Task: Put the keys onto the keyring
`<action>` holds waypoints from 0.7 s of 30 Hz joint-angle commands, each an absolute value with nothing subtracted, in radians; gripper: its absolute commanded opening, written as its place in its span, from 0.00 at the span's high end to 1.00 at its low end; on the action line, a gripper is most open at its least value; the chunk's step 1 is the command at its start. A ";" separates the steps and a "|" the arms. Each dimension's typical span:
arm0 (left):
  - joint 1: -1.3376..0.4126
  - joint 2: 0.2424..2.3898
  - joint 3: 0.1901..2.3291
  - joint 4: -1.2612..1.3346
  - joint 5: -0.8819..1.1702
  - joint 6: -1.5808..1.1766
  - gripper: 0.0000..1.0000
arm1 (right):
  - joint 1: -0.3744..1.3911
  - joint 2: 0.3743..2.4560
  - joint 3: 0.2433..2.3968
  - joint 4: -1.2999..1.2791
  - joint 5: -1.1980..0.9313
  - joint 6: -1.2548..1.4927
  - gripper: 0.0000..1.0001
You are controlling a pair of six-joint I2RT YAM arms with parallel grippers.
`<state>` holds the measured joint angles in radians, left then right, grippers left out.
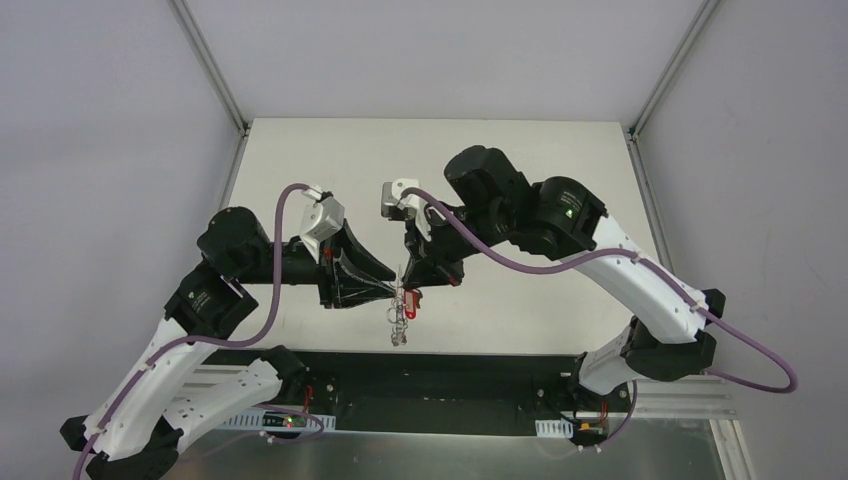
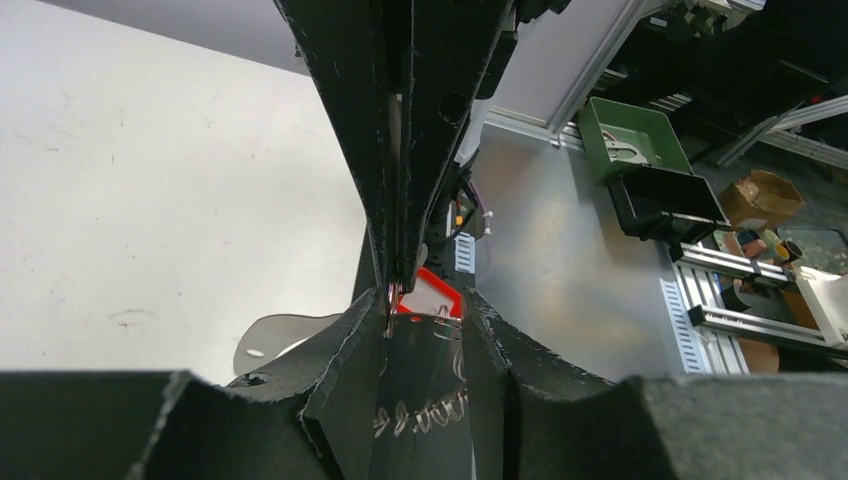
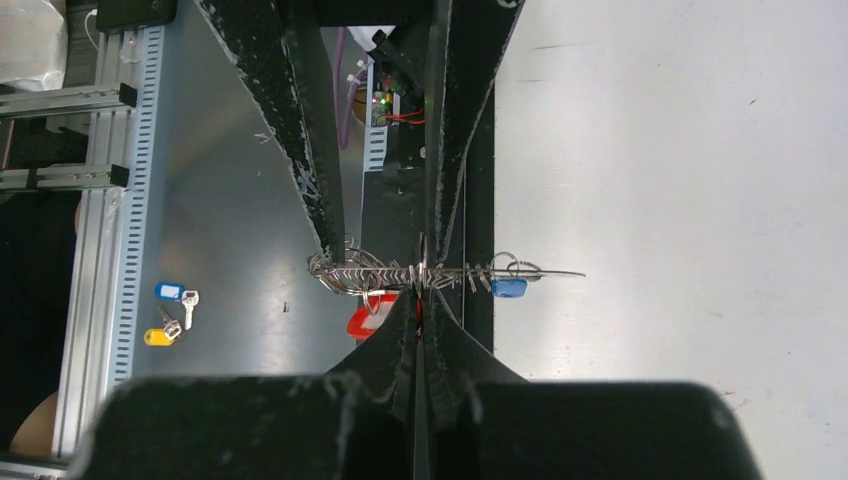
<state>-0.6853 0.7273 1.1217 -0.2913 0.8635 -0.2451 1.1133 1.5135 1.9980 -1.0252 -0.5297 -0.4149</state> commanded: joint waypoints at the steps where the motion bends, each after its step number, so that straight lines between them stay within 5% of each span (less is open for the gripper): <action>1: -0.680 0.727 1.157 -0.308 0.888 -0.237 0.67 | 1.116 1.530 2.092 -1.098 -0.572 -0.380 1.00; 21: -0.681 0.747 1.170 -0.333 0.898 -0.153 0.64 | 1.117 1.619 2.172 -1.171 -0.658 -0.346 1.00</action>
